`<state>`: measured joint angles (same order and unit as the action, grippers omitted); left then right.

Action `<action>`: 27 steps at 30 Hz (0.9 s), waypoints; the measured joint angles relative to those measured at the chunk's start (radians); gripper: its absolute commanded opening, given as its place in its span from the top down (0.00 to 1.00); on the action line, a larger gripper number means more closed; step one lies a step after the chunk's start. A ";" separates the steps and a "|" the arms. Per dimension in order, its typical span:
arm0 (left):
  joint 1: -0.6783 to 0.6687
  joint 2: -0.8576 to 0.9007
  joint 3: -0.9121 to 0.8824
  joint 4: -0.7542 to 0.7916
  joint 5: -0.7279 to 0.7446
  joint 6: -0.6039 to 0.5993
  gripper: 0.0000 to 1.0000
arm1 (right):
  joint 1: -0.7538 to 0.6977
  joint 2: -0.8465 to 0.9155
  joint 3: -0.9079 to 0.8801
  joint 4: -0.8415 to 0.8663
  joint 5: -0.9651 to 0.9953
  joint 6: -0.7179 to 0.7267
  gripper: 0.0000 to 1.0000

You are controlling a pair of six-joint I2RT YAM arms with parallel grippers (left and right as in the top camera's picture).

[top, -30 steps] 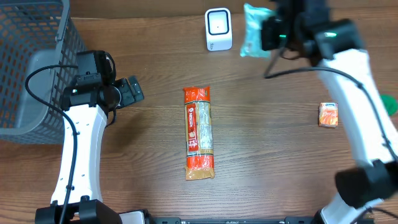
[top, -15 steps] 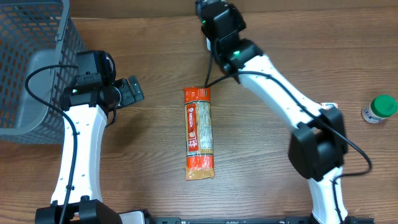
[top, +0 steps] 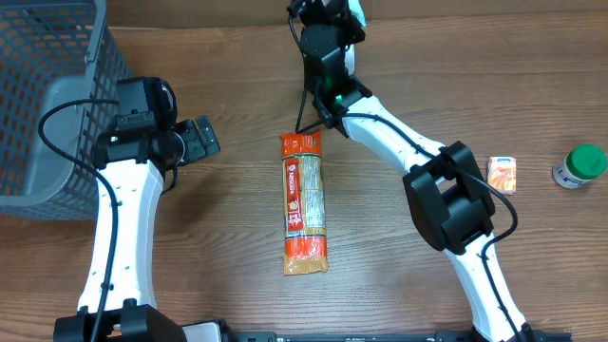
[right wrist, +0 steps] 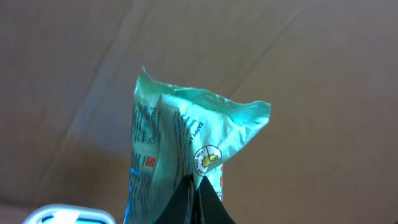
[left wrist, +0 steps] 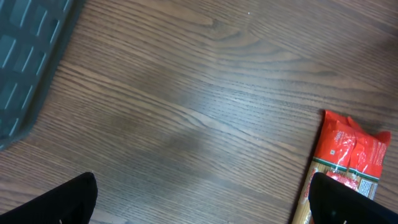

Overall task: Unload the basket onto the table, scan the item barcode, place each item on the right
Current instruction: 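Hold the tissue pack in front of the white scanner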

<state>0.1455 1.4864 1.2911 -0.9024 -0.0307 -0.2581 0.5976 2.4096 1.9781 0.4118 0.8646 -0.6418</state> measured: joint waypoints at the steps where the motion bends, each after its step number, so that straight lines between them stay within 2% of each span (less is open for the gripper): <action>1: 0.000 0.000 0.000 0.000 0.000 0.000 0.00 | 0.000 0.001 0.000 0.021 0.002 0.000 0.96; 17: 0.000 0.000 0.000 0.000 0.000 0.000 0.00 | 0.001 0.120 0.000 0.048 -0.025 -0.005 0.96; 27: 0.000 0.000 0.000 0.000 0.000 0.000 0.00 | 0.001 0.129 0.000 0.070 0.077 0.036 0.97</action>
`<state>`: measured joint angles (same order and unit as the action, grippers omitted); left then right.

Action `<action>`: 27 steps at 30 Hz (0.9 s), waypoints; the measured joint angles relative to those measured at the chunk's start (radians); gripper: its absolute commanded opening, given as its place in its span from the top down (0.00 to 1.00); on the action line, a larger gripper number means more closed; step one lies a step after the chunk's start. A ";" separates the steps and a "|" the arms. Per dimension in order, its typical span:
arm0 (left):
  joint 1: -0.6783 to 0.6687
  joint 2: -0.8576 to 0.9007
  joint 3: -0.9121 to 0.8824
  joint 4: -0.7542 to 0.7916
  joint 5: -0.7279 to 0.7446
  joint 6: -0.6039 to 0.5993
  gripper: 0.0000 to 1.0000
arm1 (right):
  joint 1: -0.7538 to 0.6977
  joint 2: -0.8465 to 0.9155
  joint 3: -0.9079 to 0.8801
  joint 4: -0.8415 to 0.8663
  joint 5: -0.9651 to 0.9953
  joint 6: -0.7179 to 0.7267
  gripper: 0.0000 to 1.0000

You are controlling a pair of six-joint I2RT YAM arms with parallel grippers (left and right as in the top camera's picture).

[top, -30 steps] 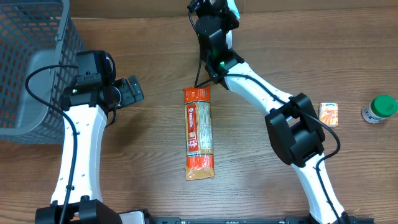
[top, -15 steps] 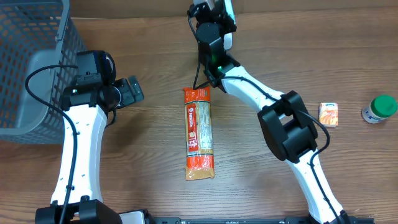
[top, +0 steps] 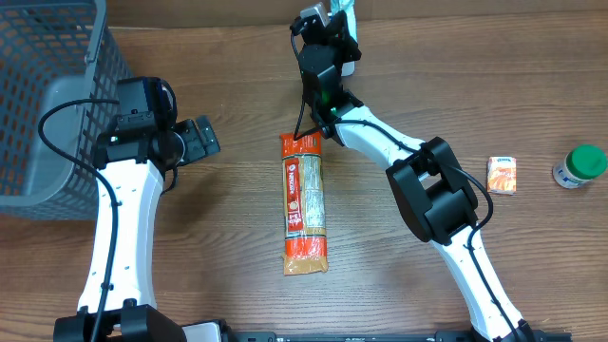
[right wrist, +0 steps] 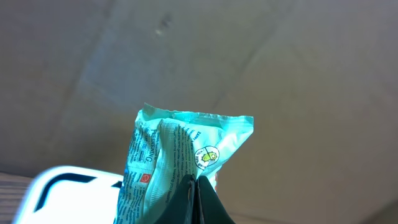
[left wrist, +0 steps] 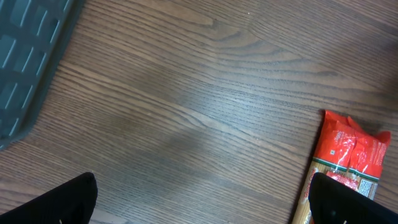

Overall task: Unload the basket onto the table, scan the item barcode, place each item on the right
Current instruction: 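Hold the tissue pack in front of the white scanner, then carry the tissue pack right and set it down near the jar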

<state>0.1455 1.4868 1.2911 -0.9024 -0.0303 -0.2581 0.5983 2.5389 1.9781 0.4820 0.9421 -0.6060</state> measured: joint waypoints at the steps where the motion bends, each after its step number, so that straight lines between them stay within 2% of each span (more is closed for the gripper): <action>1: 0.000 0.000 0.000 0.000 0.000 0.000 0.00 | 0.001 0.000 0.000 -0.006 0.016 0.001 0.97; 6: 0.000 0.000 0.000 0.000 0.000 0.000 0.00 | 0.001 -0.039 0.000 -0.116 0.065 0.007 0.97; 8: 0.000 0.000 0.000 -0.001 0.000 0.000 0.00 | 0.002 -0.089 0.000 -0.212 0.074 0.019 0.97; 12: 0.000 0.000 0.000 -0.001 0.000 0.000 0.00 | 0.005 -0.242 0.001 -0.490 0.076 0.089 0.97; 14: 0.000 0.000 0.000 0.000 0.000 0.000 0.00 | 0.005 -0.352 0.005 -0.701 0.051 0.162 0.97; 17: 0.000 0.000 0.000 0.000 0.000 0.000 0.00 | -0.003 -0.485 0.019 -1.060 -0.068 0.288 0.97; 20: 0.000 0.000 0.000 0.000 0.000 0.000 0.00 | -0.032 -0.580 0.023 -1.310 -0.224 0.410 0.96; 24: 0.000 0.000 0.000 -0.001 0.000 0.000 0.00 | -0.111 -0.620 0.025 -1.588 -0.432 0.552 0.96; 27: 0.000 0.000 0.000 0.000 0.000 0.000 0.00 | -0.187 -0.614 0.003 -1.722 -0.557 0.605 0.96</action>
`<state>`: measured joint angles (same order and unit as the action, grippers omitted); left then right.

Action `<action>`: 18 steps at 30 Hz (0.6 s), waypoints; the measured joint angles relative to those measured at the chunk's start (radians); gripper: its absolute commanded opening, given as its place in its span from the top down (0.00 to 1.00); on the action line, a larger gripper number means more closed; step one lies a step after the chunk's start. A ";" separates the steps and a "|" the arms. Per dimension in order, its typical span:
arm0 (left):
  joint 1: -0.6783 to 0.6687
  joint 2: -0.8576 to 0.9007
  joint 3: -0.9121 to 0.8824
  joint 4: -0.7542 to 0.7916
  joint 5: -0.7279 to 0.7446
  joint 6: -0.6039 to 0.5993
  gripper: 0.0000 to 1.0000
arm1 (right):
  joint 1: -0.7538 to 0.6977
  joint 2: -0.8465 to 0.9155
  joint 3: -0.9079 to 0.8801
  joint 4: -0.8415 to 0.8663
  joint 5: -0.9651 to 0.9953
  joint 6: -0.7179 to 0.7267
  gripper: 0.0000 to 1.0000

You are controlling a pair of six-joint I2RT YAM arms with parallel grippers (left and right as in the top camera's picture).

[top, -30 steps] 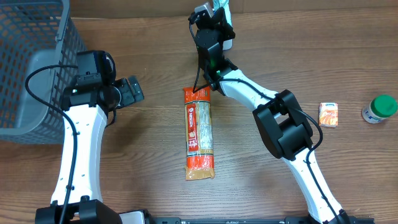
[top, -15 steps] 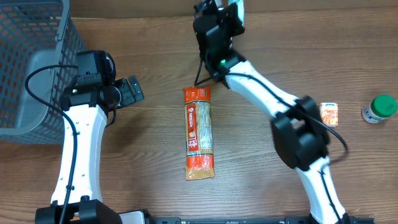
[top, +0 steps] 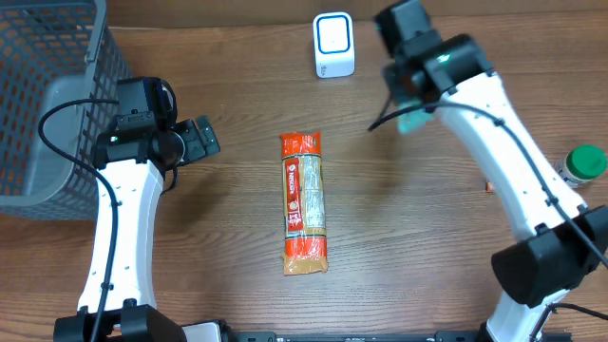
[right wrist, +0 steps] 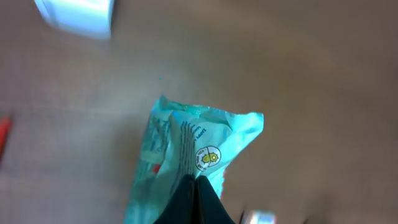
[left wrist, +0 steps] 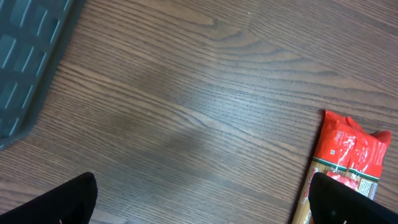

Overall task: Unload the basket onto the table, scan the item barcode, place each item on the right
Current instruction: 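Carry the tissue pack right and set it down near the jar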

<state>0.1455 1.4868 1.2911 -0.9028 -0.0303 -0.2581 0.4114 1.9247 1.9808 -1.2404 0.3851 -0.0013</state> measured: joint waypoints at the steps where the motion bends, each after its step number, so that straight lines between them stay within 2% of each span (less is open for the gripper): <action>1: 0.000 0.000 0.000 0.000 0.000 0.000 0.00 | -0.022 0.000 -0.014 -0.031 -0.031 0.010 0.96; 6: 0.000 0.000 0.000 0.000 0.000 0.000 0.00 | -0.119 0.000 -0.169 -0.079 -0.127 0.051 0.96; 15: 0.000 0.000 0.000 0.001 0.000 0.000 0.00 | -0.223 0.004 -0.507 0.070 -0.129 0.073 0.96; 16: 0.000 0.000 0.000 0.000 0.000 0.000 0.00 | -0.230 0.005 -0.527 0.076 -0.117 0.073 0.95; 18: 0.000 0.000 0.000 0.000 0.000 0.000 0.00 | -0.242 0.005 -0.550 0.092 -0.102 0.076 0.71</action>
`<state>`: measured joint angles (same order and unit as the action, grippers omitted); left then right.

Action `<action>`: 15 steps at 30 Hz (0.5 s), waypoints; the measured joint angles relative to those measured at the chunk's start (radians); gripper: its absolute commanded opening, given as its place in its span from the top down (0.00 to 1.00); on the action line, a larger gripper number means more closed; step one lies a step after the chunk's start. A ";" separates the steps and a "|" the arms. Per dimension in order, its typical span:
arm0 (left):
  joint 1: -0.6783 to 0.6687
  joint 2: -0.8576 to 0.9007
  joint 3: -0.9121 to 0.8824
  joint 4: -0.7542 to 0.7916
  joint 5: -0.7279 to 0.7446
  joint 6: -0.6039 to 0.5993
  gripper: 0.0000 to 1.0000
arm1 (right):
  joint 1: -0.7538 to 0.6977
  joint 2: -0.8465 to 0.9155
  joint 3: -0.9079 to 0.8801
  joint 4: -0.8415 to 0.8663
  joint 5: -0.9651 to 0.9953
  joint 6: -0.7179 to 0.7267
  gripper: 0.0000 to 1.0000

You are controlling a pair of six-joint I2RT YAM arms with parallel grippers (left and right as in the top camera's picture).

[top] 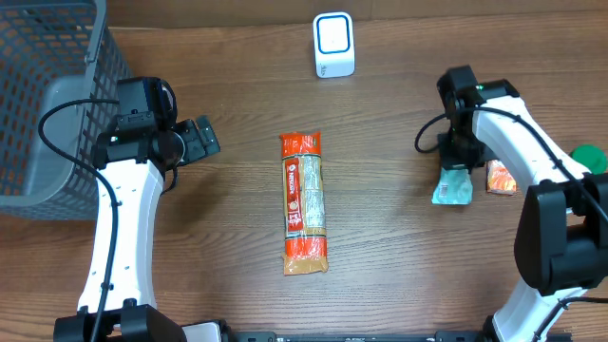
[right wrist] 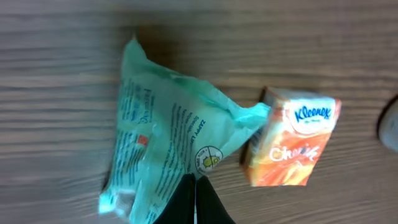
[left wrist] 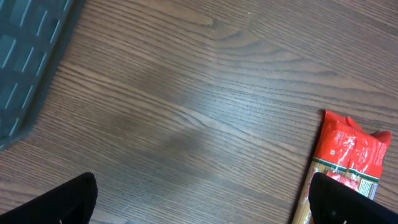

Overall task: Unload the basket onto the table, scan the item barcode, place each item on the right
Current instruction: 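Carry the tissue pack right and set it down near the jar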

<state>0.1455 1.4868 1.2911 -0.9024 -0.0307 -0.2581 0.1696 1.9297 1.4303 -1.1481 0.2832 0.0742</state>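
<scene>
My right gripper [right wrist: 195, 200] is shut on a mint-green packet [right wrist: 165, 152], low over the table at the right; overhead the packet [top: 453, 186] sits just left of an orange Kleenex pack [top: 498, 178]. The white barcode scanner [top: 333, 45] stands at the back centre, far from the packet. My left gripper [left wrist: 202, 199] hangs open above bare wood at the left, nothing between its fingers. A long red and tan pasta packet [top: 304, 202] lies mid-table, its red end [left wrist: 351, 149] showing in the left wrist view.
A grey mesh basket [top: 43, 90] fills the back left corner. A green-capped jar [top: 591, 155] stands at the right edge, beside the orange Kleenex pack [right wrist: 291, 147].
My right gripper, still shut on the green packet, has moved from mid-air right of the scanner down to the table beside the orange Kleenex pack. The left arm is unmoved.
My right gripper held the green packet up at the back centre, where the scanner stands, at the first two moments. Then it was off to the right of the scanner. Now the packet is down by the Kleenex pack. The left gripper stayed open and still throughout.
</scene>
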 measured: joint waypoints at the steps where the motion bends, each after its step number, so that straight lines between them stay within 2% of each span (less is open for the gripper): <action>1: 0.000 0.000 0.000 0.000 0.000 0.000 0.00 | -0.005 0.000 -0.004 0.008 0.007 0.000 0.58; 2: 0.000 0.000 0.000 0.000 0.000 0.000 0.00 | -0.006 0.000 -0.005 0.017 0.013 0.011 0.51; 5: 0.000 0.000 0.000 0.000 0.000 0.000 0.00 | -0.006 0.000 -0.005 0.041 0.019 0.005 0.48; 8: 0.000 0.000 0.000 0.000 0.000 0.000 0.00 | -0.006 0.000 -0.005 0.079 -0.005 0.027 0.49; 10: 0.000 0.000 0.000 0.000 0.000 0.000 0.00 | -0.006 0.000 -0.005 0.092 -0.068 0.040 0.58; 13: 0.000 0.000 0.000 0.000 0.000 0.000 0.00 | -0.006 0.000 -0.005 0.101 -0.193 0.060 0.83; 15: 0.000 0.000 0.000 0.000 0.000 0.000 0.00 | -0.006 0.000 -0.005 0.101 -0.276 0.068 0.85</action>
<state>0.1455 1.4868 1.2911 -0.9024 -0.0303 -0.2581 0.1635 1.9297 1.4250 -1.0473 0.0071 0.1421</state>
